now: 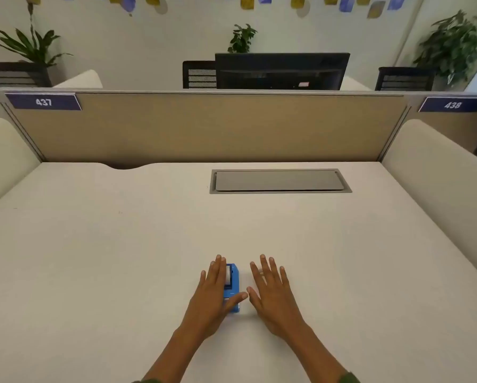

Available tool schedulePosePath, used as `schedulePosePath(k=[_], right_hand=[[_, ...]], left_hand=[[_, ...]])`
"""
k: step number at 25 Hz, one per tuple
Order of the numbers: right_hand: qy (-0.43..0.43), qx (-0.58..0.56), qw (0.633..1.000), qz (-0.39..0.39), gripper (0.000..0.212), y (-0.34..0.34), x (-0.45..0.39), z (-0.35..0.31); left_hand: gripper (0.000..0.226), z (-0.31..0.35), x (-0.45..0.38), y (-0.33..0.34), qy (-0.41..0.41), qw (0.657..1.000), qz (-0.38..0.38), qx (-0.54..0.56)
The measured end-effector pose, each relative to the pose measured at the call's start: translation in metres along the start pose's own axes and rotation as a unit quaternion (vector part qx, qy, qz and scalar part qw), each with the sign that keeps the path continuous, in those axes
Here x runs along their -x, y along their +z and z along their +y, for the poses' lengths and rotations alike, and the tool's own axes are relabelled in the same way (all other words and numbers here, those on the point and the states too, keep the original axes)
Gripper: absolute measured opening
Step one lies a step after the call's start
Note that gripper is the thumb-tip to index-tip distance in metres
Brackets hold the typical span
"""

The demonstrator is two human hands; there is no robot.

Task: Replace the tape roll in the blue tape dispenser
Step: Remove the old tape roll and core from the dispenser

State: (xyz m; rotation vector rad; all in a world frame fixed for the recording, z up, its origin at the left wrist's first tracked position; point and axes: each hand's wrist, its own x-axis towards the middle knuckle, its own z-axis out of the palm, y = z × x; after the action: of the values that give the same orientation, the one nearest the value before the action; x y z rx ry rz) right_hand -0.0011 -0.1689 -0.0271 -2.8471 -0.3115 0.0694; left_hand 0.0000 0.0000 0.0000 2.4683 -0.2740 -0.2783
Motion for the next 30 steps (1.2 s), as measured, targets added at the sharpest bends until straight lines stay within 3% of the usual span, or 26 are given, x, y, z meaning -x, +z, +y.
schedulePosePath(k=[5,10,14,18,25,30], right_hand=[[0.021,0.000,1.000,-0.013,0.066,0.014,0.013,0.001],[0.010,-0.017,1.000,0.012,0.064,0.019,0.014,0.004],[0.009,-0.173,0.984,0.036,0.063,0.012,0.011,0.000],[0.071,-0.359,0.927,0.077,0.059,-0.005,0.001,-0.005],[-0.019,-0.309,0.950,-0.044,0.064,-0.022,-0.029,-0.015],[-0.006,-0.327,0.944,-0.032,0.049,-0.019,-0.041,-0.018]], left_hand=[[0.091,-0.005,0.000,0.000,-0.019,0.987,0.031,0.159],[0.091,-0.013,-0.003,-0.011,-0.014,0.984,0.021,0.177],[0.092,-0.019,-0.007,-0.017,0.002,0.984,-0.020,0.174],[0.104,-0.021,-0.010,-0.015,-0.012,0.985,-0.017,0.172],[0.110,-0.036,-0.011,-0.017,-0.033,0.975,-0.080,0.206],[0.111,-0.039,-0.010,-0.018,-0.040,0.974,-0.078,0.210]])
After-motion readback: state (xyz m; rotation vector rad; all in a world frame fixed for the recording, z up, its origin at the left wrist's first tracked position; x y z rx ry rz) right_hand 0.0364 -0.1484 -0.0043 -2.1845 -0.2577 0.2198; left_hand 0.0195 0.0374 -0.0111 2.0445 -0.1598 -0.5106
